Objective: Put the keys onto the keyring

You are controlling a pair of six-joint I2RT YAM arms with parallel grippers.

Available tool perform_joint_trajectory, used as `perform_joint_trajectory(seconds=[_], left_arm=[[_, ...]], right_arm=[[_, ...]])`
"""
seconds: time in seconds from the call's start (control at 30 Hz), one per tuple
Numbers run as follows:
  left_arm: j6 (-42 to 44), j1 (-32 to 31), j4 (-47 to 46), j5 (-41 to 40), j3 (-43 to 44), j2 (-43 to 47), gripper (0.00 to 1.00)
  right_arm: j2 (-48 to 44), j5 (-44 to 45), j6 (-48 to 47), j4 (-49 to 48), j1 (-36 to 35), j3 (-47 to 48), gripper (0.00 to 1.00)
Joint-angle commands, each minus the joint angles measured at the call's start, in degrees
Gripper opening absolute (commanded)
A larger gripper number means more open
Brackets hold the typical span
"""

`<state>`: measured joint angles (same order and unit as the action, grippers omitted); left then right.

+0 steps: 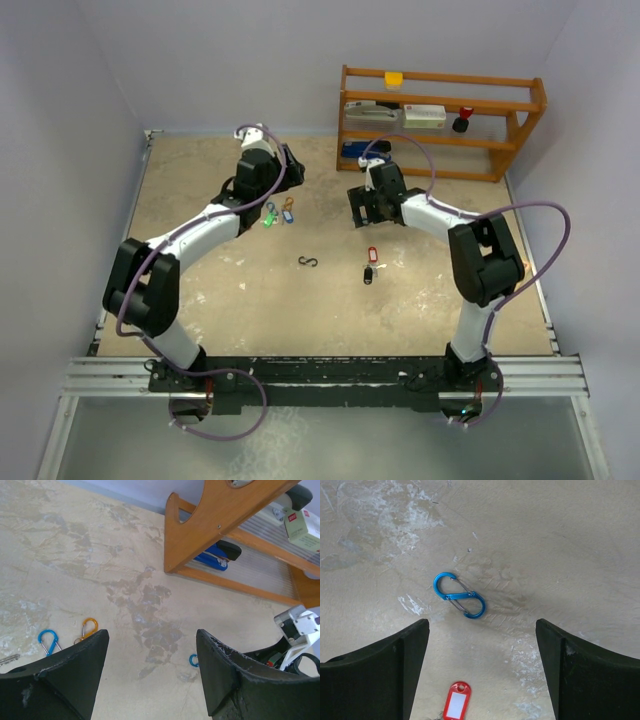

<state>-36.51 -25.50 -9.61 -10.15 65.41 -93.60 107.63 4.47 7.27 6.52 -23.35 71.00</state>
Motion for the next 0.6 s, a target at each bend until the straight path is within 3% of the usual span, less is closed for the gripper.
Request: perform_joint_trajectory(seconds=[0.0, 0.57], left_arm=[[-1.14, 0.29, -2.65, 2.11, 2.39, -1.38, 0.68], [-0.44, 0.29, -2.37, 1.19, 2.26, -1.02, 0.68]], right_arm=[[0.99, -1.10, -2.23, -0.56, -0.03, 3.17, 0.89], [5.20, -0.12, -2.62, 1.80, -0.67, 6.53, 0.87]])
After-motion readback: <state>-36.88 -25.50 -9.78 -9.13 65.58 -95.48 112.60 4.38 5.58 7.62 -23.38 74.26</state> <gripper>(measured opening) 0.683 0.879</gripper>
